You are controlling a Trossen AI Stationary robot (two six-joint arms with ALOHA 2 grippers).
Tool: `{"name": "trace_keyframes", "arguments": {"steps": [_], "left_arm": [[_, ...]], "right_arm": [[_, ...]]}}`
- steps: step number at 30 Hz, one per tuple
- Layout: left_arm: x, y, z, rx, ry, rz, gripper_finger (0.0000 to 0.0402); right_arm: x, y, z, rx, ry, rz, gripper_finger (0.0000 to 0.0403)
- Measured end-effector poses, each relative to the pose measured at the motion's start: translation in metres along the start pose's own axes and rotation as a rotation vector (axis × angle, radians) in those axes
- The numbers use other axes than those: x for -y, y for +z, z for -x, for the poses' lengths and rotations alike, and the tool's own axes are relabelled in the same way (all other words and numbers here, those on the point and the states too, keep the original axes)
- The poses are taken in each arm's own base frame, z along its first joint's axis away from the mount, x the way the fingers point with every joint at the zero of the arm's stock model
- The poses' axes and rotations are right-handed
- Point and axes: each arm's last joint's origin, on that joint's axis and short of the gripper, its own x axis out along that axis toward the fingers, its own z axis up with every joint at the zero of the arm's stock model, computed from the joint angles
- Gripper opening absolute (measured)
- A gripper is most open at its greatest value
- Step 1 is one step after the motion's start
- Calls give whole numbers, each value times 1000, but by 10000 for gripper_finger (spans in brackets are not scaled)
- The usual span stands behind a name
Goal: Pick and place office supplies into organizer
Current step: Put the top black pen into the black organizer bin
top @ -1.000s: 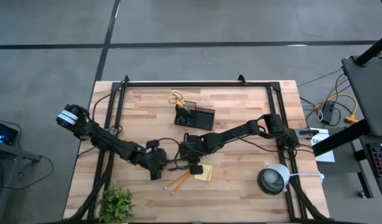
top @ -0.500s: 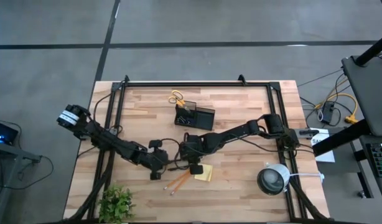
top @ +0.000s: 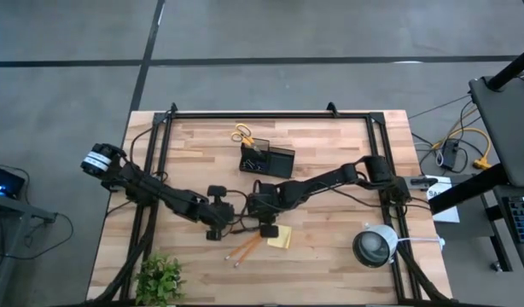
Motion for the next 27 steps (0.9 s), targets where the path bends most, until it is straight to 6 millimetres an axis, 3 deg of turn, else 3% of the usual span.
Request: {"name": "trace_keyframes", "arguments": {"steps": [10, 19, 27], "left_arm": [[-19, 29, 28, -5, 128, -138, 8], [-39, 48, 68, -22, 290, -293, 8], [-86, 78, 109, -131, 523, -528, 8]], "right_arm": [[-12, -1, 40, 4, -70, -51, 60], [-40, -26, 64, -82, -230, -83, 59], [-67, -53, 69, -101, -421, -230, 59]]}}
